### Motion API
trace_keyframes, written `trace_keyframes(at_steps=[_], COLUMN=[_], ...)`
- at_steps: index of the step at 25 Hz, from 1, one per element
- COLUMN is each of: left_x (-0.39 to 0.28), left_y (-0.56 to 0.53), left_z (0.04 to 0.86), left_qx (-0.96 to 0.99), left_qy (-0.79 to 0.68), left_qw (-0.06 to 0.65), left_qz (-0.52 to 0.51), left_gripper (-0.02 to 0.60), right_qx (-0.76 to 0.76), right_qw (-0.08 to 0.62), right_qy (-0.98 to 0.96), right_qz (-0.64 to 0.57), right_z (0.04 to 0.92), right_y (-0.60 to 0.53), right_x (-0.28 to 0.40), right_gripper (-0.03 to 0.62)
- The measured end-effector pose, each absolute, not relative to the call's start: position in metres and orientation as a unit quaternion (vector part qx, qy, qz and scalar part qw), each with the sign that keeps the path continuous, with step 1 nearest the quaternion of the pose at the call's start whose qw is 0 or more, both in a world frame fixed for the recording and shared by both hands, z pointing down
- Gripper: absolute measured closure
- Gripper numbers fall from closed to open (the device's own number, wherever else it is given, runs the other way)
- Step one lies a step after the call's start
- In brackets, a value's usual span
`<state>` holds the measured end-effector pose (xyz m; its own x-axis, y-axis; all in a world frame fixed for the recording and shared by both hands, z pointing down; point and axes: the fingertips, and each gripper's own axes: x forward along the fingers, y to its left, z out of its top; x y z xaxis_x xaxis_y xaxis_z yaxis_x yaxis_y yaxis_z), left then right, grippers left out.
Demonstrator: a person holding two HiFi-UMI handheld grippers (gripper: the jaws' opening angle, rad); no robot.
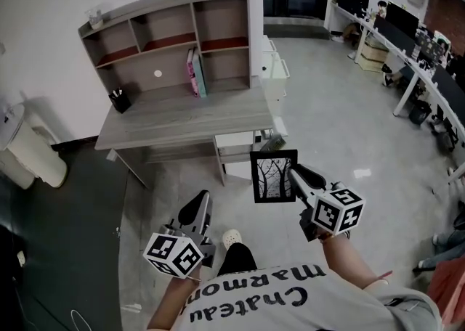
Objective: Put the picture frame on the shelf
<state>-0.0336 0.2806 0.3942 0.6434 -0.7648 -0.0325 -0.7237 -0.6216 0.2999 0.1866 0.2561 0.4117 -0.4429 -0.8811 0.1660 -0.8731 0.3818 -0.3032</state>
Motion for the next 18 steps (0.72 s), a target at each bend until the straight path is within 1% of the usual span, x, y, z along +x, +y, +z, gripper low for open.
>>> trace_keyframes(at_steps=[9, 18], left_x=[-0.042, -0.045], left_y=[0.223, 0.122], left_z=[0.399, 0.359], left_qx=[0.894, 0.906], left_qy=[-0.417, -0.399], left_qw=[0.138, 0.110], left_qz=[-0.087, -0.092], left_gripper=[0.565, 0.565], right_qx=[-0.526, -0.538], right_qw=[0.004, 0.023], right_qy=[0.832, 0.829], right_qz=[-0.177, -0.153], right_z=[0.414, 0.370], right_y=[0.196, 0.104], right_x=[0.182, 0.176], right_gripper=[0.506, 0.506])
